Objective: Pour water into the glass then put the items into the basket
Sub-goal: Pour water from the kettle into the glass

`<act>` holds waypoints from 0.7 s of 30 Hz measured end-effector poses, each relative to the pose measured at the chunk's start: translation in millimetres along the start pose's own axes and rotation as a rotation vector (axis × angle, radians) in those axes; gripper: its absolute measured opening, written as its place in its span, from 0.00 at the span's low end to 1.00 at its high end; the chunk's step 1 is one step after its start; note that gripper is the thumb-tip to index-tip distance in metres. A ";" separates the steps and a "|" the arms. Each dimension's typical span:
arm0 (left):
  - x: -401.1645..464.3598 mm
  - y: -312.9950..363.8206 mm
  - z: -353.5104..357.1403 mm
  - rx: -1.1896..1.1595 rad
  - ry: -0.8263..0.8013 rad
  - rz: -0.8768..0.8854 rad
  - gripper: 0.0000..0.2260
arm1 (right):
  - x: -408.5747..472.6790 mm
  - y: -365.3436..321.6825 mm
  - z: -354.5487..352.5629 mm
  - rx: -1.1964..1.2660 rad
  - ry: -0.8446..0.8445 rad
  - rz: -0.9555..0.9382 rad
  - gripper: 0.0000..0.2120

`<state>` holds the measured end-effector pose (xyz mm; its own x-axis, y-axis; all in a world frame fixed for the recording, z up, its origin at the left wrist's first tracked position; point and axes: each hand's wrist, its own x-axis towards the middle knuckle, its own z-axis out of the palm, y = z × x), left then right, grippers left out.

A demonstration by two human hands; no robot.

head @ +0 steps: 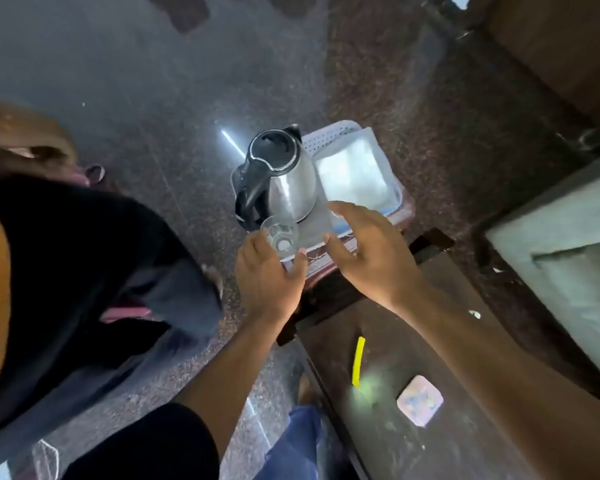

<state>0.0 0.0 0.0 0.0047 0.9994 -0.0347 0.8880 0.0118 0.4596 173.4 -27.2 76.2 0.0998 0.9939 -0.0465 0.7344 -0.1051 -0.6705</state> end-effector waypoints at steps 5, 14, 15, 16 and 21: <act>24.5 -1.5 36.6 0.051 -0.010 -0.296 0.44 | 19.0 5.3 35.1 0.066 -0.049 0.041 0.26; 37.6 12.3 78.6 -0.012 0.194 -0.468 0.52 | 39.5 15.8 64.3 0.205 0.011 0.087 0.20; 39.0 13.2 81.7 -0.035 0.214 -0.479 0.51 | 41.6 15.8 65.4 0.228 0.024 0.093 0.19; 40.5 12.9 84.9 -0.046 0.216 -0.492 0.50 | 43.4 14.7 66.1 0.246 0.037 0.097 0.18; 45.4 6.4 95.7 0.000 0.187 -0.505 0.40 | 48.5 13.4 64.8 0.351 0.138 0.070 0.15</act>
<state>49.9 42.3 -83.5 -0.5048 0.8582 -0.0932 0.7586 0.4926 0.4264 144.5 21.8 17.0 0.2488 0.9684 -0.0167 0.4503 -0.1309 -0.8832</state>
